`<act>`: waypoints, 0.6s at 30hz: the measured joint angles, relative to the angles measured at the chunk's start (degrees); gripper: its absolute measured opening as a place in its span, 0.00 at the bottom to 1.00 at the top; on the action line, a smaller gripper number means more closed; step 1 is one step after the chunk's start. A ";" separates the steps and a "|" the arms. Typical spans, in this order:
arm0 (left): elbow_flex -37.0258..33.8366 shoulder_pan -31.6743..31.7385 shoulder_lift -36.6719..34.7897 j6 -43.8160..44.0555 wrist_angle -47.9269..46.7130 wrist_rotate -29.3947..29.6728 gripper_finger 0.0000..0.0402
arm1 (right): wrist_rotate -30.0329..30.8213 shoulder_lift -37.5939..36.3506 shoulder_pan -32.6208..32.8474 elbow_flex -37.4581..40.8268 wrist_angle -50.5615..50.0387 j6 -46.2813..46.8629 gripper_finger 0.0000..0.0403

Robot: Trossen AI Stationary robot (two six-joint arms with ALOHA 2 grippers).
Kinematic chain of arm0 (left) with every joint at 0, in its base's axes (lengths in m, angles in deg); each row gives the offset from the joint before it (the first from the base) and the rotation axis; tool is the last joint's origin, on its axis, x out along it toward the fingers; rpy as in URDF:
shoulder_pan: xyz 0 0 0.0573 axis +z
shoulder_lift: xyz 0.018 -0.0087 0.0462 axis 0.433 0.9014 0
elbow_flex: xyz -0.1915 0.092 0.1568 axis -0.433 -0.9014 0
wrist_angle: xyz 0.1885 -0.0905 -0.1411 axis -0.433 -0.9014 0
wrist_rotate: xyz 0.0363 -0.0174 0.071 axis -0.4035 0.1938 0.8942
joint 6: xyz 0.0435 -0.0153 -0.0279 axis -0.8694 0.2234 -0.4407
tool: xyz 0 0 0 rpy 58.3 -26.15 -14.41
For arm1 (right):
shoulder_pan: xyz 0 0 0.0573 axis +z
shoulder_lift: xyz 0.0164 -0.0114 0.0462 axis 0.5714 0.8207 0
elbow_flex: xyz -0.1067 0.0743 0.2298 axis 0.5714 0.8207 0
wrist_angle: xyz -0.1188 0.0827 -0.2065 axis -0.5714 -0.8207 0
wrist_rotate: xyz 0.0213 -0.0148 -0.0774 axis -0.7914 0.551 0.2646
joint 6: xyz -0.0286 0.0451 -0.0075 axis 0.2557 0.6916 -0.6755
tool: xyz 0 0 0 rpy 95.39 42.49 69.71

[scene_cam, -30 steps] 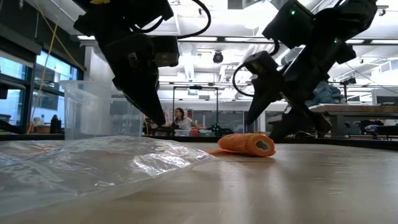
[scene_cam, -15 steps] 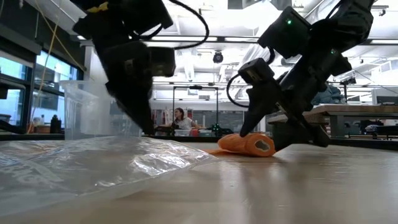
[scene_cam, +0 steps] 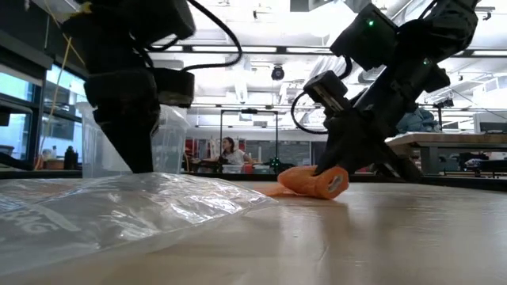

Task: Roll bandage
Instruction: Roll the orange bandage

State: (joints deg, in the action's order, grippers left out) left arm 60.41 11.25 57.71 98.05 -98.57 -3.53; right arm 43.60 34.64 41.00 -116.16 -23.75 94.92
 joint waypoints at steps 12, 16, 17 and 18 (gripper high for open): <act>-6.21 -4.58 -10.12 3.31 1.91 1.05 0.00 | -0.21 -6.02 -0.02 -0.01 -12.02 7.39 0.05; -6.18 -4.76 -12.33 0.56 6.91 3.56 0.00 | -0.74 -6.71 0.31 -3.36 -22.29 8.09 0.05; -6.18 -4.48 -12.36 -0.30 8.06 4.10 0.00 | -0.74 -6.73 0.31 -4.67 -25.12 7.56 0.05; -6.18 -4.11 -12.30 -1.17 9.46 4.52 0.00 | -0.84 -6.73 0.31 -6.13 -27.61 6.96 0.05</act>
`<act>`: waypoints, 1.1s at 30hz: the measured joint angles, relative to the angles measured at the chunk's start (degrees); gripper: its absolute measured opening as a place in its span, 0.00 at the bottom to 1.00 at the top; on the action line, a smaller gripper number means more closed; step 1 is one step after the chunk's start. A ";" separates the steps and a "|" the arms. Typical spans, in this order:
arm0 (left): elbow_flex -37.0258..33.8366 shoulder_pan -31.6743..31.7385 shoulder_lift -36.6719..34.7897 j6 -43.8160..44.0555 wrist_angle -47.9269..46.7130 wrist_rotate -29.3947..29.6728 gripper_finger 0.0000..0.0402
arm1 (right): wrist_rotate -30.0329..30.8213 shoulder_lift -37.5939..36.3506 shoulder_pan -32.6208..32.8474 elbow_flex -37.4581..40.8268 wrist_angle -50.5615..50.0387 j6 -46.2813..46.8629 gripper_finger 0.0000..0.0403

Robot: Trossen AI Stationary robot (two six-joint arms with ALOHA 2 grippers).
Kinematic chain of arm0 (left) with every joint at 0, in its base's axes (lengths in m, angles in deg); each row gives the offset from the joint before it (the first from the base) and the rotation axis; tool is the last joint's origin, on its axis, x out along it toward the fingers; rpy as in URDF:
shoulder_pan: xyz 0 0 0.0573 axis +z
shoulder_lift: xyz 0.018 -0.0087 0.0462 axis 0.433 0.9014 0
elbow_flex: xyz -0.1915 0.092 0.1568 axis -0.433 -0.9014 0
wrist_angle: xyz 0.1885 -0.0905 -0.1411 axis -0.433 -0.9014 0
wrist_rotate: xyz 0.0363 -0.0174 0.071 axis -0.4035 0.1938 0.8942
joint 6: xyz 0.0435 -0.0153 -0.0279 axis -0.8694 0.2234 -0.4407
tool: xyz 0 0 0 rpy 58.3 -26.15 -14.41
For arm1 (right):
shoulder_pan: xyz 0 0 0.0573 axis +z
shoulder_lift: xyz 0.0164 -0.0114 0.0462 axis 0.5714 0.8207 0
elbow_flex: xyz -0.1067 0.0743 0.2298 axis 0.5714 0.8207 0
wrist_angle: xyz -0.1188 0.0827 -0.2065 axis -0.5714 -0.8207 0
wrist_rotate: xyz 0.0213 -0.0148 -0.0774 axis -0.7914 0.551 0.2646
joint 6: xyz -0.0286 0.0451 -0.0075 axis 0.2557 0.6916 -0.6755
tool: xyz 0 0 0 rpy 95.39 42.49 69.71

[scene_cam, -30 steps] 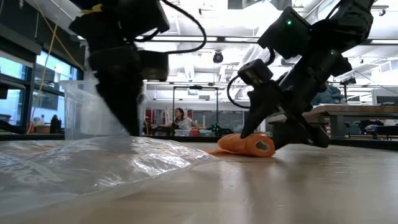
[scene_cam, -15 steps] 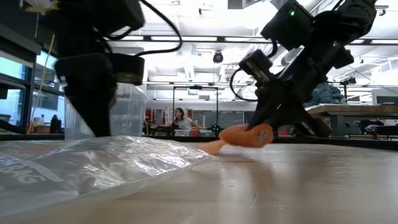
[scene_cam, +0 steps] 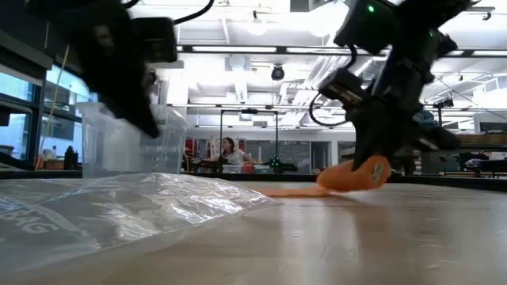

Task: Roll bandage
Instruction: Roll the orange bandage

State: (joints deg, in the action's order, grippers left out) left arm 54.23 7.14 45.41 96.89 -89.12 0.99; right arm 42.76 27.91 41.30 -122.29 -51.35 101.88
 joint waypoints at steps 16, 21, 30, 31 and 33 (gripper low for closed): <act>0.00 6.37 3.61 -11.78 14.19 -5.32 0.00 | 4.76 3.24 -5.50 -12.19 -20.13 -4.07 0.05; 0.07 7.91 3.61 -16.90 14.44 -4.06 0.00 | 2.34 4.96 -6.12 -12.17 -18.59 -5.14 0.05; 0.12 13.75 12.74 -23.24 21.64 -3.15 0.00 | 1.60 5.05 -5.62 -12.17 -17.87 -4.20 0.05; 0.52 14.04 14.31 -23.27 22.82 -3.60 0.00 | 1.59 5.05 -5.63 -12.17 -17.90 -4.20 0.05; 1.88 14.32 17.15 -23.25 24.49 -3.64 0.00 | 1.50 5.05 -5.62 -12.17 -17.93 -4.22 0.05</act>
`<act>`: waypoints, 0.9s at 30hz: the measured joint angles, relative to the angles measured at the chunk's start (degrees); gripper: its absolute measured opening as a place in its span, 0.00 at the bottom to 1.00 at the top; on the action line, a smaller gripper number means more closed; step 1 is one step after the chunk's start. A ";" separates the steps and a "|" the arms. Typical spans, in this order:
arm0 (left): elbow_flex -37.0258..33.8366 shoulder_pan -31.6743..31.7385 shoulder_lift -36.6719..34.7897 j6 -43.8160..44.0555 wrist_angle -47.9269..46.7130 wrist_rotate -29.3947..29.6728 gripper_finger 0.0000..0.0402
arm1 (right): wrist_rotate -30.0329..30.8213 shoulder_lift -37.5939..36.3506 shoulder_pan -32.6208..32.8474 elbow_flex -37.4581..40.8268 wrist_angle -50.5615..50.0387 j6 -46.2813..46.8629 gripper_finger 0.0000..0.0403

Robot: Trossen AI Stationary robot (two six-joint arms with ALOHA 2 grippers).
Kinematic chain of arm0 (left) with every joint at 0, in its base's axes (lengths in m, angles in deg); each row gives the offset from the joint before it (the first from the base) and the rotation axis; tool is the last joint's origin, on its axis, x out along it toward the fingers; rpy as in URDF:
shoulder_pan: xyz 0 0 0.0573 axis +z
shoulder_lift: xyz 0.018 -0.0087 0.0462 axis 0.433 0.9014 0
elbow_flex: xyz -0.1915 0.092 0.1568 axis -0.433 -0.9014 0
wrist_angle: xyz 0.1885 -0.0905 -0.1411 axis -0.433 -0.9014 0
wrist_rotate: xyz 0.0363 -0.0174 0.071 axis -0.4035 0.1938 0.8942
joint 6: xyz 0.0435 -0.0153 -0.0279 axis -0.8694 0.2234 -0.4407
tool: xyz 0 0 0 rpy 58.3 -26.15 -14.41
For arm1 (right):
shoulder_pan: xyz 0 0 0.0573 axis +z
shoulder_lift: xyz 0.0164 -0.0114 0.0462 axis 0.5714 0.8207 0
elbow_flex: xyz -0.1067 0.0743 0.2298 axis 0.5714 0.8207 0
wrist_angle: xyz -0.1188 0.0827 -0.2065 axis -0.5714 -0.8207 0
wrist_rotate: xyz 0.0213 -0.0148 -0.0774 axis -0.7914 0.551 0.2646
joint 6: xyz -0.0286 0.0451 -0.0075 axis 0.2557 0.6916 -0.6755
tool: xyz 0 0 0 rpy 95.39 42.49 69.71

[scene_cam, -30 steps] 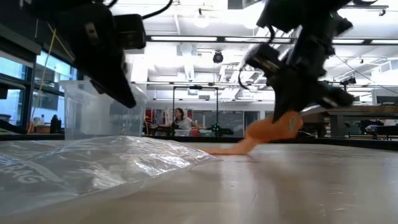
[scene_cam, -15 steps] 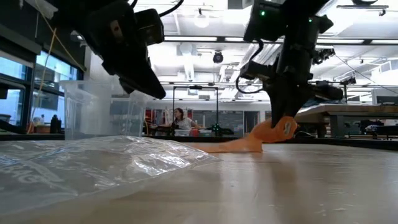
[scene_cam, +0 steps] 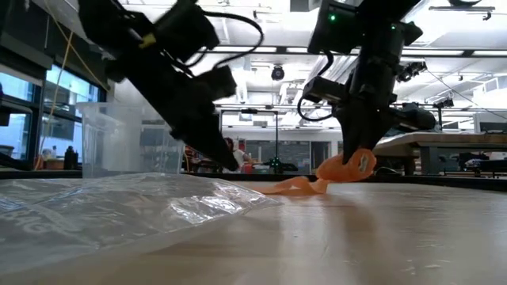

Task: Roll bandage
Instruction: Roll the orange bandage

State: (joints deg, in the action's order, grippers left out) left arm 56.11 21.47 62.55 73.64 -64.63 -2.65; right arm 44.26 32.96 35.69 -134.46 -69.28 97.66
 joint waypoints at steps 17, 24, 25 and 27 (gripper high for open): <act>4.89 -4.96 8.42 7.49 -2.96 -5.11 0.00 | -1.91 -2.23 0.02 0.00 -6.33 -2.51 0.05; 4.86 -6.84 8.52 9.06 -2.64 -5.15 0.00 | -1.75 -2.45 0.03 0.00 -7.83 -3.60 0.05; 4.84 -6.84 8.52 9.07 -2.54 -5.15 0.00 | -1.72 -2.45 0.01 0.00 -6.65 -3.56 0.05; 4.83 -6.86 8.52 9.07 -2.45 -5.03 0.00 | -1.69 -2.45 0.00 0.00 -5.14 -3.42 0.05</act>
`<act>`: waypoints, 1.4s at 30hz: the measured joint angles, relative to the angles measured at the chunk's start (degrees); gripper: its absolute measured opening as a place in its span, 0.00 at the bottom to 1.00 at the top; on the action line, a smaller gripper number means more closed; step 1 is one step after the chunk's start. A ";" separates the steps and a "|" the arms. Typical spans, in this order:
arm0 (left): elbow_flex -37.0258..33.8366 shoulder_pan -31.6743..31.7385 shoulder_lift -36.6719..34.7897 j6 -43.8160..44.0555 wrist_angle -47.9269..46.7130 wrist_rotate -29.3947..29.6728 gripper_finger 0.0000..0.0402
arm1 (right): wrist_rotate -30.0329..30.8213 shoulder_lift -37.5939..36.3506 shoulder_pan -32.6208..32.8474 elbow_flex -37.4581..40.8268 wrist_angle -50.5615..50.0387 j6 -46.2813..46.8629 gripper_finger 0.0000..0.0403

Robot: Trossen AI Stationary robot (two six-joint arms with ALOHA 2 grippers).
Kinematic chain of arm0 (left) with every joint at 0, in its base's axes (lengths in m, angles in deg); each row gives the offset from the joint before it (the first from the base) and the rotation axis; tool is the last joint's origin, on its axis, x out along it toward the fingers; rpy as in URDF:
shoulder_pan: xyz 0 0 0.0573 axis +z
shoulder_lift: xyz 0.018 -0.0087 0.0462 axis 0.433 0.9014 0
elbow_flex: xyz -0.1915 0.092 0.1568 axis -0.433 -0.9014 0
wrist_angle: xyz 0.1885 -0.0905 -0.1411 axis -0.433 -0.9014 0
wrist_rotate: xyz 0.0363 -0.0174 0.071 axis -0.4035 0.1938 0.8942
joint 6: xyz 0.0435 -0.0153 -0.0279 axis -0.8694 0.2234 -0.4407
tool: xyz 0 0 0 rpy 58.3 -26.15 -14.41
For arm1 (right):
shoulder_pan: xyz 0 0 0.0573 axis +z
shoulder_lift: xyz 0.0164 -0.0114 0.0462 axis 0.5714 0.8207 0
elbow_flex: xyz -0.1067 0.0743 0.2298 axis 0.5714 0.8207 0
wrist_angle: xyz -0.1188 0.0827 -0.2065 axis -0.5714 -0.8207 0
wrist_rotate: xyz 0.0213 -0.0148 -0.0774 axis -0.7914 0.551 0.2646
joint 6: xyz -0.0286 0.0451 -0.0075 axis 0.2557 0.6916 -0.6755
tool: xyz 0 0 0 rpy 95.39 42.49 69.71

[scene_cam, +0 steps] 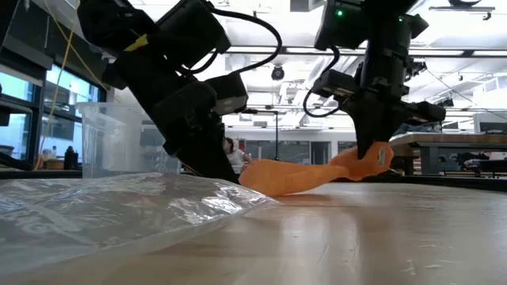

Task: Roll bandage
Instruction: Roll the orange bandage

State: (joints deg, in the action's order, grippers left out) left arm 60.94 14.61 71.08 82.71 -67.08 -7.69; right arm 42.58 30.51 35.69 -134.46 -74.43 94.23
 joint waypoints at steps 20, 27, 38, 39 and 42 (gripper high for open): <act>5.70 2.14 0.39 -4.53 -7.00 -0.53 0.00 | -6.46 0.00 3.97 0.00 1.74 -1.72 0.05; 7.04 3.23 0.29 -4.57 -7.46 -4.36 0.00 | -5.21 0.00 5.38 0.00 3.92 0.08 0.05; 7.48 2.06 -0.24 -7.53 -21.85 -5.07 0.00 | -2.09 -0.02 4.18 0.00 9.16 0.33 0.05; 7.50 1.83 -0.24 -7.70 -23.06 -5.07 0.00 | -1.64 -0.02 3.99 0.00 7.78 0.74 0.05; 7.41 1.12 -0.27 -8.02 -24.65 -4.74 0.00 | -1.39 -0.02 3.53 0.00 4.50 0.95 0.05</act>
State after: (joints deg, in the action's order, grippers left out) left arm 68.35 15.72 70.81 74.68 -91.73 -12.42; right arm 41.19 30.49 39.22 -134.46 -69.92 95.18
